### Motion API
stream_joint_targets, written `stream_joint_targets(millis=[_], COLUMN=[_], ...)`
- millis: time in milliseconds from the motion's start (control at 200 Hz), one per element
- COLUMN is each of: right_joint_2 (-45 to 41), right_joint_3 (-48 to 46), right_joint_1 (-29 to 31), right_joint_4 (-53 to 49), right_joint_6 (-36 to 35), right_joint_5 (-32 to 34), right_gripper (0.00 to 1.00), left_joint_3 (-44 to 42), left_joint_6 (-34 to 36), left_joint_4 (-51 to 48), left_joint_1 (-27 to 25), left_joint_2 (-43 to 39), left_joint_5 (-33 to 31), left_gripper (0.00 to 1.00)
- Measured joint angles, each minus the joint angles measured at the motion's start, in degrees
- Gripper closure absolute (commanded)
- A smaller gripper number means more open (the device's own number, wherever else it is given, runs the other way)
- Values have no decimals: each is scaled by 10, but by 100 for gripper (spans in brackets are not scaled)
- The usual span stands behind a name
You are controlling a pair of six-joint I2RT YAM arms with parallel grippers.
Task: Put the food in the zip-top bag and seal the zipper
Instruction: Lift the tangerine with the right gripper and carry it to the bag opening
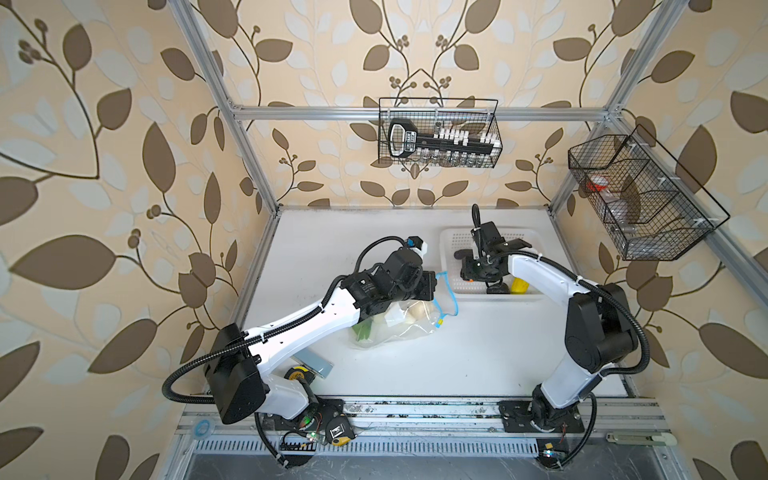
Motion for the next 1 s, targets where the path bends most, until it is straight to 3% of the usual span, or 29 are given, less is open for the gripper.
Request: stream_joint_targets(millis=[425, 1000], right_joint_2=[-138, -229], right_joint_3=[-76, -130], right_joint_1=[11, 168], right_joint_4=[4, 10], right_joint_6=[15, 66], right_joint_5=[-3, -9], right_gripper=[45, 45], left_joint_3=[0, 0], left_joint_6=[0, 0], left_joint_4=[0, 0], left_joint_1=[0, 0], left_joint_2=[0, -3], left_joint_5=[0, 0], left_gripper=[100, 100])
